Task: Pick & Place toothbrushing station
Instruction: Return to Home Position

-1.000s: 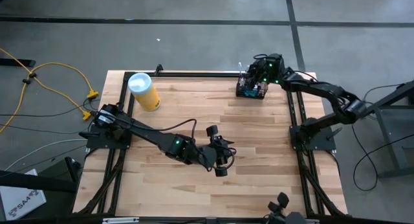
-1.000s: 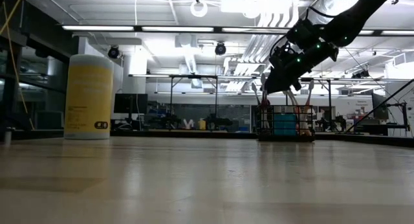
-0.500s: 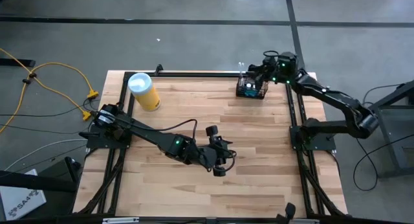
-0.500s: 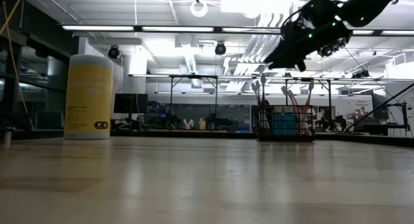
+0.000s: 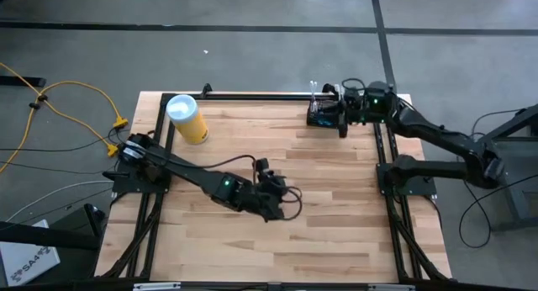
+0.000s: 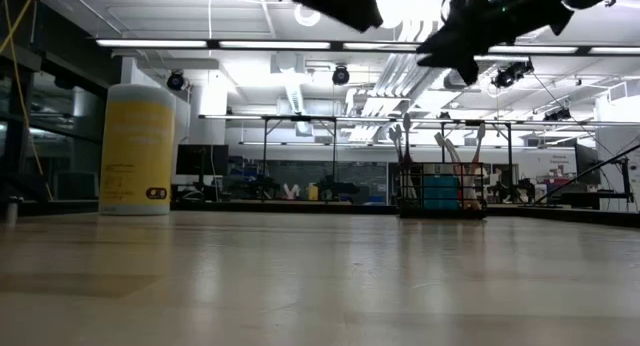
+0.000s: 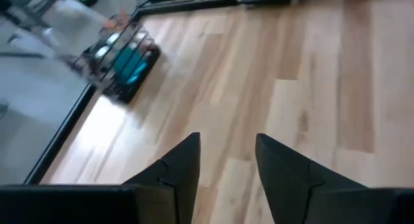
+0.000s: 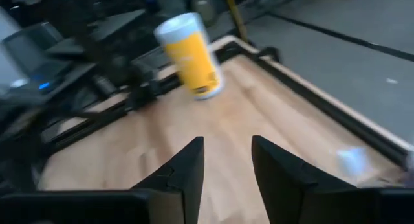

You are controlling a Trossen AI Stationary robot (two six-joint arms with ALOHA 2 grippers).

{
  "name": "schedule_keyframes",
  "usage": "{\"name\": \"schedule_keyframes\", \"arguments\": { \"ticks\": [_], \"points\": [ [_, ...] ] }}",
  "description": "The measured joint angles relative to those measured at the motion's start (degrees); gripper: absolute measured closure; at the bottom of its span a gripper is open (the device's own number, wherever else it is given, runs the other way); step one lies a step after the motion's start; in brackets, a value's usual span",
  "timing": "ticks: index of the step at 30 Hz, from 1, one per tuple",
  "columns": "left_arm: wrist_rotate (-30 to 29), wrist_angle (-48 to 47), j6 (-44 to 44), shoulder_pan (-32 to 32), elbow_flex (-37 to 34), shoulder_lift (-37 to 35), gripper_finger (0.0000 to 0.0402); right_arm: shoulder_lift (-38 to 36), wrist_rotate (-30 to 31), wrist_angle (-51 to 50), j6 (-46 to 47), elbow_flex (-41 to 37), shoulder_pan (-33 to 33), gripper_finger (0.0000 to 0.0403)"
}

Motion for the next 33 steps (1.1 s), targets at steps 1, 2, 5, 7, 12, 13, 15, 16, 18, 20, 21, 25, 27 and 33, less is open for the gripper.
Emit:
{"name": "schedule_keyframes", "arguments": {
  "ticks": [1,2,5,7,12,13,15,16,18,20,21,25,27,33],
  "points": [
    [-0.2,-0.1,-0.6,0.3,-0.9,-0.7,0.0263,-0.2,0.2,0.2,0.0,0.0,1.9,0.0283],
    [-0.2,0.4,-1.0,0.6,-2.2,-1.8,0.0268,-0.3,0.4,0.5,0.0,0.0,3.7,0.0284],
    [-1.6,0.7,-3.2,0.9,-8.2,-6.8,0.0286,-0.3,1.9,0.5,0.2,0.0,9.2,0.0286],
    [-3.4,2.0,-5.3,0.9,-13.9,-11.5,0.0299,-0.2,5.9,0.3,0.2,0.0,13.0,0.0286],
    [-5.4,10.5,-7.9,0.9,-30.1,-23.7,0.032,1.2,14.0,1.2,0.0,0.0,21.9,0.0286],
    [-5.4,13.4,-7.1,0.8,-33.2,-25.9,0.0322,1.8,14.6,1.6,-0.1,0.0,23.5,0.0286],
    [-5.0,18.3,-5.3,0.8,-39.3,-29.7,0.0324,3.7,16.0,3.5,-0.3,-0.1,26.8,0.0286],
    [-4.9,21.1,-4.1,0.8,-42.0,-31.2,0.0325,4.8,16.2,5.2,-1.0,-0.2,28.4,0.0286],
    [-4.1,27.3,-1.0,1.1,-47.4,-34.0,0.0325,7.6,16.6,9.8,-2.6,-0.8,31.2,0.0286],
    [-2.6,33.1,2.0,2.0,-52.1,-36.3,0.0325,10.5,16.6,16.0,-3.9,-1.3,33.6,0.0286],
    [-1.6,35.6,3.4,2.4,-54.3,-37.3,0.0325,12.0,16.5,18.5,-4.6,-1.6,34.5,0.0286],
    [2.1,42.4,8.5,5.3,-61.3,-41.9,0.0325,17.4,17.0,24.4,-6.2,-1.8,36.7,0.0286],
    [3.4,43.3,9.8,7.3,-64.1,-44.6,0.0325,19.7,17.4,26.1,-6.2,-1.7,37.2,0.0286],
    [10.2,43.9,9.8,13.5,-71.3,-53.7,0.0325,22.7,19.6,31.5,-5.9,-4.8,38.5,0.0286]
  ]
}}
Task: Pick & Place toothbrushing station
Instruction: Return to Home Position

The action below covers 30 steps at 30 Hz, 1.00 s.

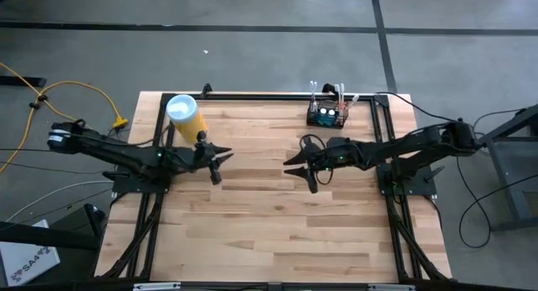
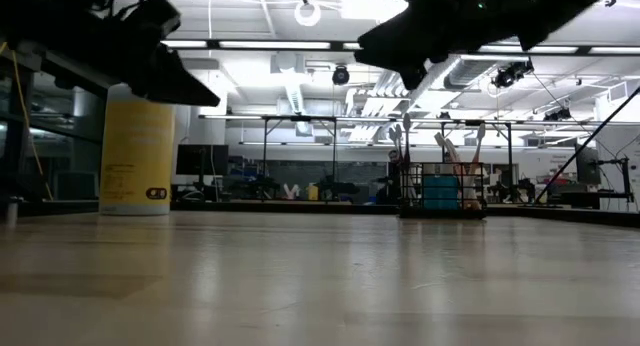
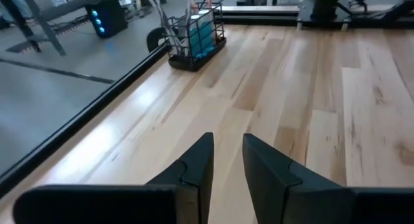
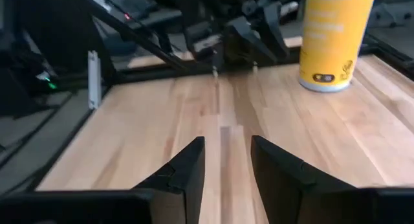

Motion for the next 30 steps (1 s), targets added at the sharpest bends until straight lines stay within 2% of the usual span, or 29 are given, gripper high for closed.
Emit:
{"name": "schedule_keyframes", "arguments": {
  "ticks": [6,14,21,25,30],
  "points": [
    [7.4,1.3,0.7,2.7,-4.5,-7.7,0.0325,-3.0,0.3,12.0,3.3,-10.4,0.9,0.0286],
    [8.0,0.4,3.0,2.8,-7.7,-12.5,0.0325,-13.4,6.6,27.9,6.5,-26.7,0.7,0.0286],
    [8.0,-0.4,4.7,2.8,-8.2,-13.6,0.0325,-24.0,13.9,27.8,9.2,-35.0,0.6,0.0286],
    [8.1,-0.6,5.7,3.6,-8.2,-14.2,0.0325,-28.7,16.8,26.5,7.5,-36.9,0.6,0.0286],
    [8.1,-2.4,4.0,6.6,-8.7,-14.8,0.0325,-32.8,21.2,19.3,5.8,-37.3,0.6,0.0286]
  ]
}}
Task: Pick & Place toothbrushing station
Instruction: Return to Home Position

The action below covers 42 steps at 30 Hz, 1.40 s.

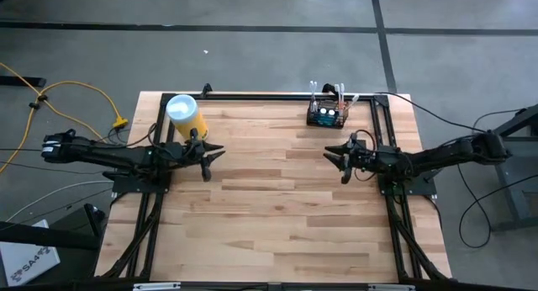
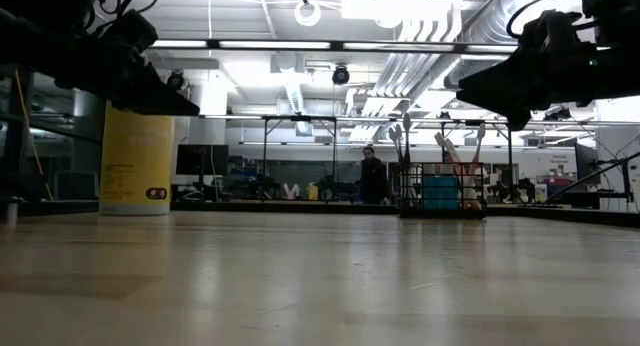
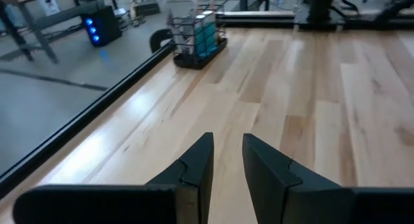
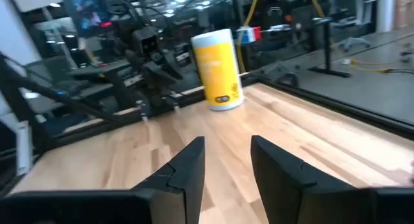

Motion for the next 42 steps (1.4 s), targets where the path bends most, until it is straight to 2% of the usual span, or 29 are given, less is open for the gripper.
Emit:
{"name": "schedule_keyframes", "arguments": {
  "ticks": [6,10,18,24,32,42],
  "points": [
    [2.4,0.6,-2.3,2.5,-2.1,-2.5,0.0325,-4.4,1.8,-5.7,-1.8,0.0,0.0,0.0286],
    [5.9,0.7,-1.8,4.1,-3.5,-6.3,0.0325,-7.9,1.9,-9.5,-2.5,0.1,0.0,0.0286],
    [7.4,0.6,-1.7,5.5,-8.2,-15.7,0.0325,-15.0,1.9,-18.9,-1.0,0.1,0.0,0.0286],
    [10.2,-1.1,-0.7,5.5,-9.8,-21.0,0.0325,-17.9,1.6,-21.1,-1.1,0.1,0.0,0.0286],
    [10.2,-7.9,-1.7,8.6,-10.0,-23.7,0.0325,-20.1,1.0,-24.7,-1.3,-0.2,0.0,0.0286],
    [10.6,-10.0,-2.4,13.4,-10.1,-23.2,0.0325,-20.6,1.6,-27.6,-0.7,-0.2,0.0,0.0286]
  ]
}}
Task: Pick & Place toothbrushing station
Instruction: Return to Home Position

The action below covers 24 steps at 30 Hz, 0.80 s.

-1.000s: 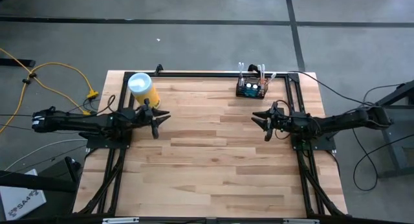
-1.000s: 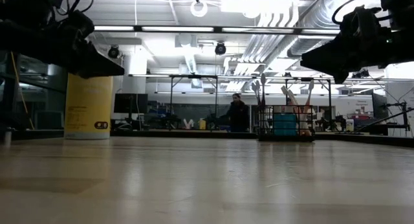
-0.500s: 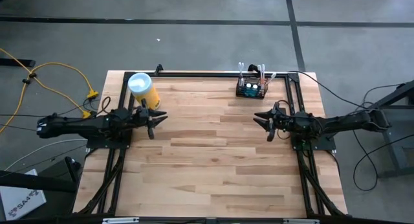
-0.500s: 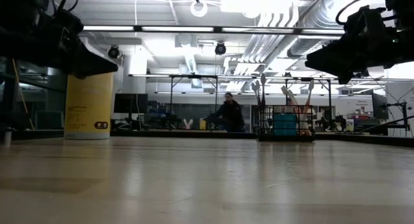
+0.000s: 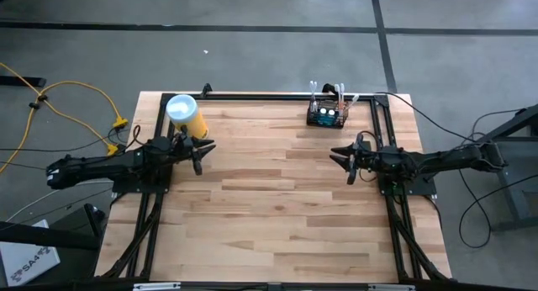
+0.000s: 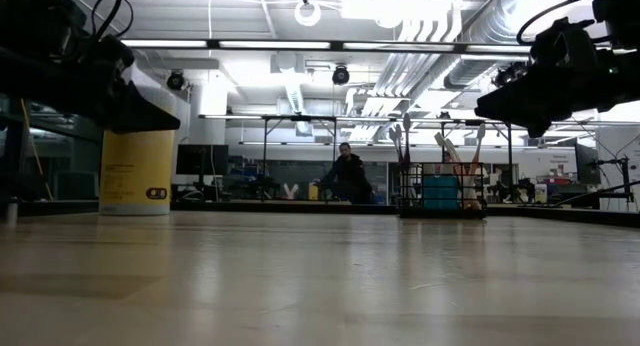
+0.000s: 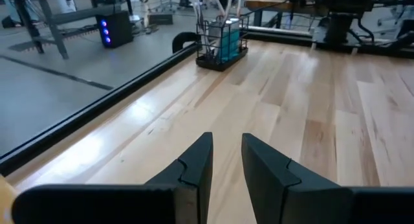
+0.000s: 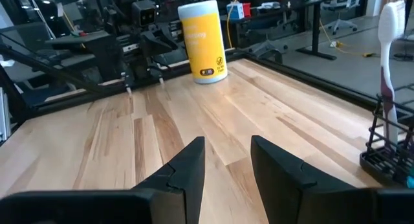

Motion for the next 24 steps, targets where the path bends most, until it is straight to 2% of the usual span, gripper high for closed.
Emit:
{"name": "schedule_keyframes", "arguments": {
  "ticks": [24],
  "points": [
    [1.0,-0.2,-0.5,0.4,0.0,1.1,0.0325,-0.2,0.0,-5.0,1.6,-0.1,0.0,0.0286]
  ]
}}
